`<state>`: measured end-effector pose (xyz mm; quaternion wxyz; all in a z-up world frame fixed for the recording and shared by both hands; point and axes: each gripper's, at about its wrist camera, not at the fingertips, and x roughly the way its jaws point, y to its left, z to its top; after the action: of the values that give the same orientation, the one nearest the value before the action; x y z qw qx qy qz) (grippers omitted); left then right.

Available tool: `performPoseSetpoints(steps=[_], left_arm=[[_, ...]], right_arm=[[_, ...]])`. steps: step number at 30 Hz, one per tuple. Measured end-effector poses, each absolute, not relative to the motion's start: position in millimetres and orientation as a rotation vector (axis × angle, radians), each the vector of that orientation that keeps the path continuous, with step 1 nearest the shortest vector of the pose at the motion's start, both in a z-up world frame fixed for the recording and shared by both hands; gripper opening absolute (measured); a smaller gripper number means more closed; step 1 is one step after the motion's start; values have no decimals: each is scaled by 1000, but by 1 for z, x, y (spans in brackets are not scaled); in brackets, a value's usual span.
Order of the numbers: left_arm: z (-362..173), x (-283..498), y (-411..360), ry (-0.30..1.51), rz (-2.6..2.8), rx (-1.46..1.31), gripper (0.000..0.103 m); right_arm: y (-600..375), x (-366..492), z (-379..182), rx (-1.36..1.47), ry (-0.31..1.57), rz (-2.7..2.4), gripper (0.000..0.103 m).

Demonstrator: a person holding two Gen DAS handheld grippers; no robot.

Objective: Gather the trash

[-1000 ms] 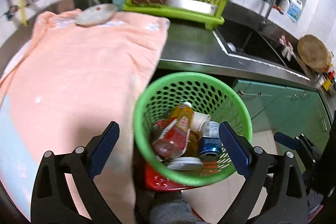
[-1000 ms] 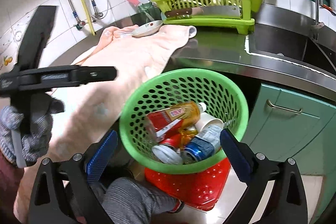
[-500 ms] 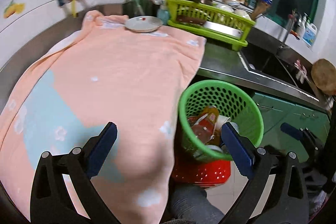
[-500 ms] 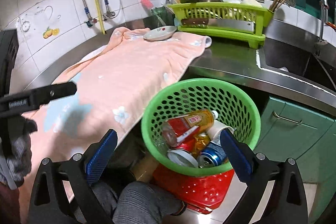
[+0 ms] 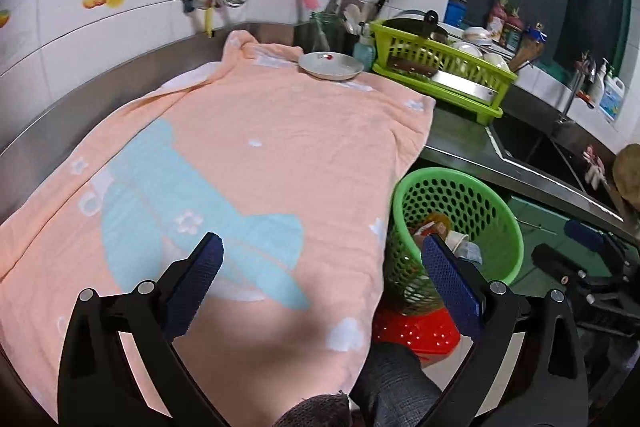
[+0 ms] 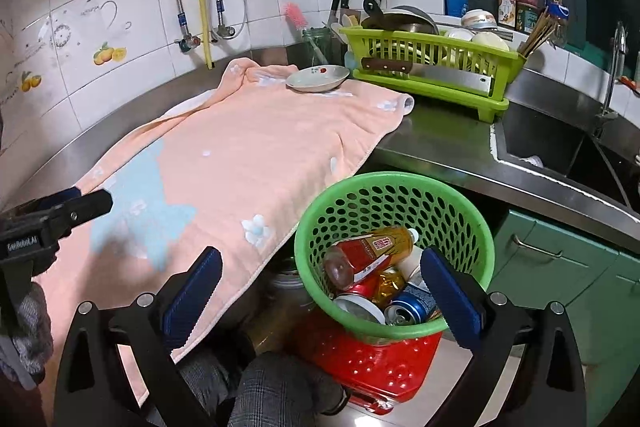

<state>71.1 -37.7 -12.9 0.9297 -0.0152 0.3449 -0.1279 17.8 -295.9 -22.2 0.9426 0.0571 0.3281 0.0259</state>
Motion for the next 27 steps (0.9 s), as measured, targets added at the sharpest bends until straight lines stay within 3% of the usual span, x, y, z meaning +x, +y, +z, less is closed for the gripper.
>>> performPoseSetpoints(steps=[27], left_arm=[[-18, 63, -49, 720, -266, -8, 98]], right_arm=[[-307, 14, -20, 176, 685, 30, 96]])
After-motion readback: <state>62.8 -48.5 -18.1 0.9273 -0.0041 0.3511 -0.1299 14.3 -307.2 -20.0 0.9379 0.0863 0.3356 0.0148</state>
